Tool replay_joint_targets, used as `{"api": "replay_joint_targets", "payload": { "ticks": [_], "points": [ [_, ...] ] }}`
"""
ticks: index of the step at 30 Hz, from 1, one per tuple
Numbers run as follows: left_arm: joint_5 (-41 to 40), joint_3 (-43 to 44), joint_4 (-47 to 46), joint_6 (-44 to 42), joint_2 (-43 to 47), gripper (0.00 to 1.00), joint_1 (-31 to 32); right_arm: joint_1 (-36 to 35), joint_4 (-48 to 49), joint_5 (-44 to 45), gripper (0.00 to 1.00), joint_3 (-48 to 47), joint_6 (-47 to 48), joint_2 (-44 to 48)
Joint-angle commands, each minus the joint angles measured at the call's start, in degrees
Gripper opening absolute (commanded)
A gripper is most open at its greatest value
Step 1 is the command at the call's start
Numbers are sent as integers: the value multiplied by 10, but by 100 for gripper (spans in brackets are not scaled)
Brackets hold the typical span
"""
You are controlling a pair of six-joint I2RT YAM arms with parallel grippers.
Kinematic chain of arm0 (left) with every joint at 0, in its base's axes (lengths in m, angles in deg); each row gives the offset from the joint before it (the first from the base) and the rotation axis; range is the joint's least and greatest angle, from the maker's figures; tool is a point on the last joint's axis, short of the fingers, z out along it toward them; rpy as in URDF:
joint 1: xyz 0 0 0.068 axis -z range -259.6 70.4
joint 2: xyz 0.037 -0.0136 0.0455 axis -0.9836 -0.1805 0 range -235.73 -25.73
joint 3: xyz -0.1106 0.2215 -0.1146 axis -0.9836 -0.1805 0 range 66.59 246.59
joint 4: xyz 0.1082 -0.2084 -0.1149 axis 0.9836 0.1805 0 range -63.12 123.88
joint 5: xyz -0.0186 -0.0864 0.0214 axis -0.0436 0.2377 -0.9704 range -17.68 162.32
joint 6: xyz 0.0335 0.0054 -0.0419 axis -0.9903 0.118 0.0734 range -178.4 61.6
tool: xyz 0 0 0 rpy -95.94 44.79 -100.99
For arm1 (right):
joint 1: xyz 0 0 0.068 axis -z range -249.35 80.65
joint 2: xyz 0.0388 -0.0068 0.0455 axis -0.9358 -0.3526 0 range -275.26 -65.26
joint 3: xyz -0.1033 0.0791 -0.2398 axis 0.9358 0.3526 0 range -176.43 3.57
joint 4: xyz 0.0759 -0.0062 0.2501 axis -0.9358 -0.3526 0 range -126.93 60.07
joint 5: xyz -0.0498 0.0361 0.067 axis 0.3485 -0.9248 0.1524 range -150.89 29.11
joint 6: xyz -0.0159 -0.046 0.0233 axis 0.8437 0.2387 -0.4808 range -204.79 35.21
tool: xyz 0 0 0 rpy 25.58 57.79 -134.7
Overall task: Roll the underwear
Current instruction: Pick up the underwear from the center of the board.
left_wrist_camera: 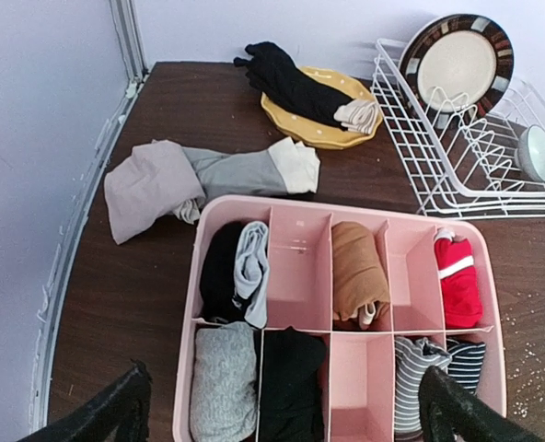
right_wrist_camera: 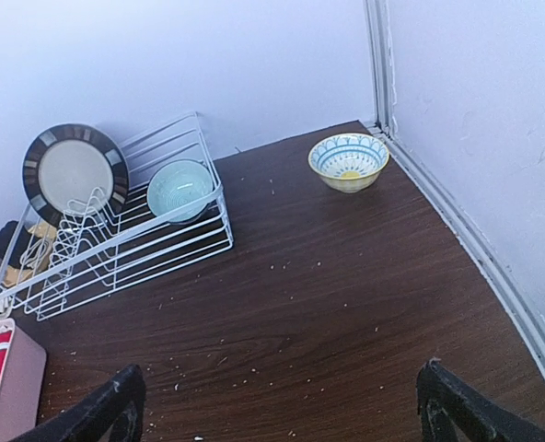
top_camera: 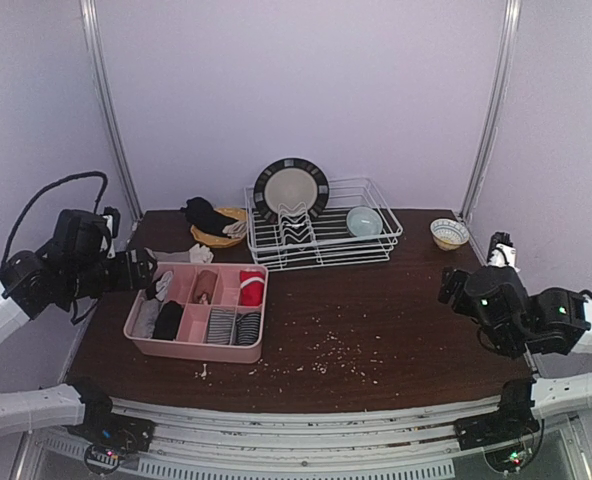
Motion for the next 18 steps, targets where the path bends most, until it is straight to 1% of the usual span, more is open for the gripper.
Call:
{"api": "replay_joint_targets", "payload": {
  "ticks": [1,3,4,5,7,8,11,12,15,18],
  "points": [
    [53,-14,-48,-3,-5,98,-3,4,-43,35,100,34,23,73],
    [110,-12,-99,-27,-24,98,-3,6,16,-8,100,60,54,96],
    [115,0,-103,-16,-46,98,-3,6,40,-31,100,68,66,99],
    [96,21,-91,3,-73,98,-4,6,59,-50,100,72,72,99],
    [53,59,-76,6,-136,98,-17,6,82,-84,100,75,82,90],
    [59,73,-76,7,-162,98,-40,6,92,-100,100,74,90,82],
    [137,110,-72,40,-245,97,-146,6,87,-123,100,60,96,55],
    [148,123,-72,54,-272,97,-173,6,82,-130,100,54,97,46],
    [154,161,-77,81,-350,97,-239,7,82,-146,100,48,100,27],
    [166,180,-97,108,-417,97,-296,8,88,-159,100,45,107,22]
  ]
}}
